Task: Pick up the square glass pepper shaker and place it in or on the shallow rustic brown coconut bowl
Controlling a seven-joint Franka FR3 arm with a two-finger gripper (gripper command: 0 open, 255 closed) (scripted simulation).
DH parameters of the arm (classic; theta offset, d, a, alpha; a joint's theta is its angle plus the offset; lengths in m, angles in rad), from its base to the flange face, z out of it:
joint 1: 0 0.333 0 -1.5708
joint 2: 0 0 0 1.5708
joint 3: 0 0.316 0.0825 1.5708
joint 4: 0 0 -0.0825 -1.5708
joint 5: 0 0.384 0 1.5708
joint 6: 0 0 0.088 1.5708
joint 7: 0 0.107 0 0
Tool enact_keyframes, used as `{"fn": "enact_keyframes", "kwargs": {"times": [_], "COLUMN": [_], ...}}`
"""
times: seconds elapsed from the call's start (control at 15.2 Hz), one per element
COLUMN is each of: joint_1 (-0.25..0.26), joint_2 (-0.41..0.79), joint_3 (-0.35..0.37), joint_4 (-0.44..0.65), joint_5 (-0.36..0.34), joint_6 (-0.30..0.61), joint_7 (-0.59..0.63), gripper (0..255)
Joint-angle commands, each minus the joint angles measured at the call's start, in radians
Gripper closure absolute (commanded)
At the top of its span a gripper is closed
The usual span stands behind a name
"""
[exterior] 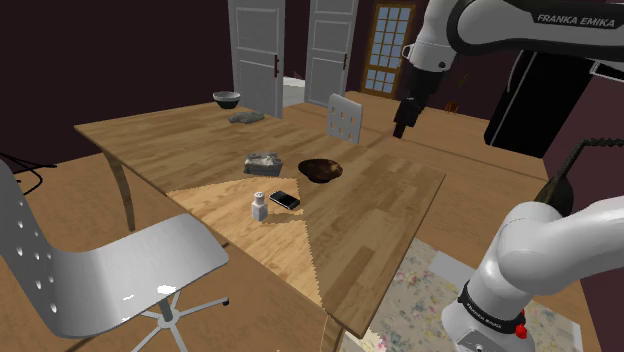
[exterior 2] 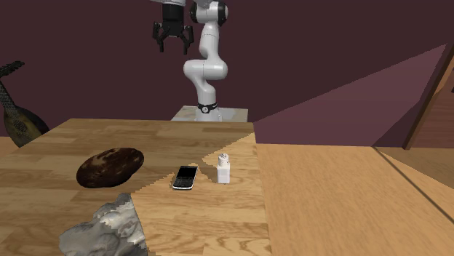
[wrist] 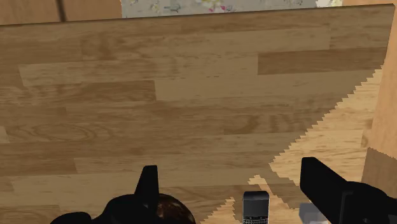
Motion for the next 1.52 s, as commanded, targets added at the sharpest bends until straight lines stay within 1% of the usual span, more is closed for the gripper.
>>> {"fn": "enact_keyframes", "kwargs": {"times": [0.0,0.4,0.73,1.06,1.45], "joint_1": [0.000,0.029,0.052,0.071,0.090], "joint_2": [0.000,0.112,0.235,0.381,0.576], "joint_3": [0.000,0.046,0.085,0.125,0.170], "joint_4": [0.000,-0.057,-0.068,-0.045,0.026], "joint_5": [0.000,0.041,0.067,0.080,0.074], "joint_6": [0.000,0.183,0.331,0.469,0.611], "joint_7": [0.000,0.066,0.117,0.167,0.231], "gripper": [0,0,0,0,0]}}
